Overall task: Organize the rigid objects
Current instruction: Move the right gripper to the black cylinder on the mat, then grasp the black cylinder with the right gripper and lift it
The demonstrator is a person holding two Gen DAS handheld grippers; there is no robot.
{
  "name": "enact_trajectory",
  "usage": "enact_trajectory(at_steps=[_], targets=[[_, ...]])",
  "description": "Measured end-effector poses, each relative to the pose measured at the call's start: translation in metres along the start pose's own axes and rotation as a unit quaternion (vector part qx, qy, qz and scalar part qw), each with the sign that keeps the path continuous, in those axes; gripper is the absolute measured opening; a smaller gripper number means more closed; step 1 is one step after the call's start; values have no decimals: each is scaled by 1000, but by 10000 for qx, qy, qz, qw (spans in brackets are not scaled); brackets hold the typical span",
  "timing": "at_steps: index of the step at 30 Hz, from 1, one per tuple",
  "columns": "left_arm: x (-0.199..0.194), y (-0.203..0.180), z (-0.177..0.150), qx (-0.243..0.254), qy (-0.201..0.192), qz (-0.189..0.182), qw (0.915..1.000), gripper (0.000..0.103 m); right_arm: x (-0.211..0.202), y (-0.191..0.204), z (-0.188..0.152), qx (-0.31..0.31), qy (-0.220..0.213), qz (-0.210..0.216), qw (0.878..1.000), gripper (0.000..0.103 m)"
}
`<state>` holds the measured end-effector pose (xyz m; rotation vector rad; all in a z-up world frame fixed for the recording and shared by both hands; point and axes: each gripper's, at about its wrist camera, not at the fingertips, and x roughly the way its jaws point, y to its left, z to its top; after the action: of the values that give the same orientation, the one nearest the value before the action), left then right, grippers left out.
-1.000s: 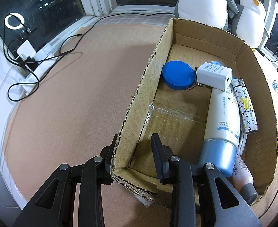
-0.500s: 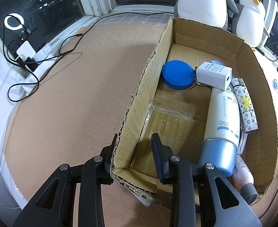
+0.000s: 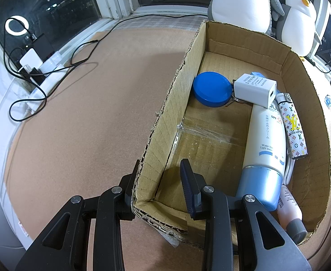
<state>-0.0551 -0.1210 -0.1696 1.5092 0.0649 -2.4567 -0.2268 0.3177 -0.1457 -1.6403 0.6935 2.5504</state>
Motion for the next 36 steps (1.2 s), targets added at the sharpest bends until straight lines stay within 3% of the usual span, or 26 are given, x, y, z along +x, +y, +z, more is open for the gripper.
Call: enact_trajectory(at_steps=[4,12,20,31,36], targets=[[0,0,0,-3,-1,0,10000,31,11,4,4,-65,94,-172,9998,32],[0,0,0,0,0,-1,10000,31,22,8,0,-325,220,-428,9983,31],[0,0,0,0,-1,-1,10000,31,26,6,-17,-923,331,-717,9926,15],[1,0,-1,-5,-17,-1,10000,31,13,14,-51,-1330,304,-813,9873,15],[1,1,-1,-7,-19,-1,10000,30,-10,44,-64,-1592,79,-548,9857,15]])
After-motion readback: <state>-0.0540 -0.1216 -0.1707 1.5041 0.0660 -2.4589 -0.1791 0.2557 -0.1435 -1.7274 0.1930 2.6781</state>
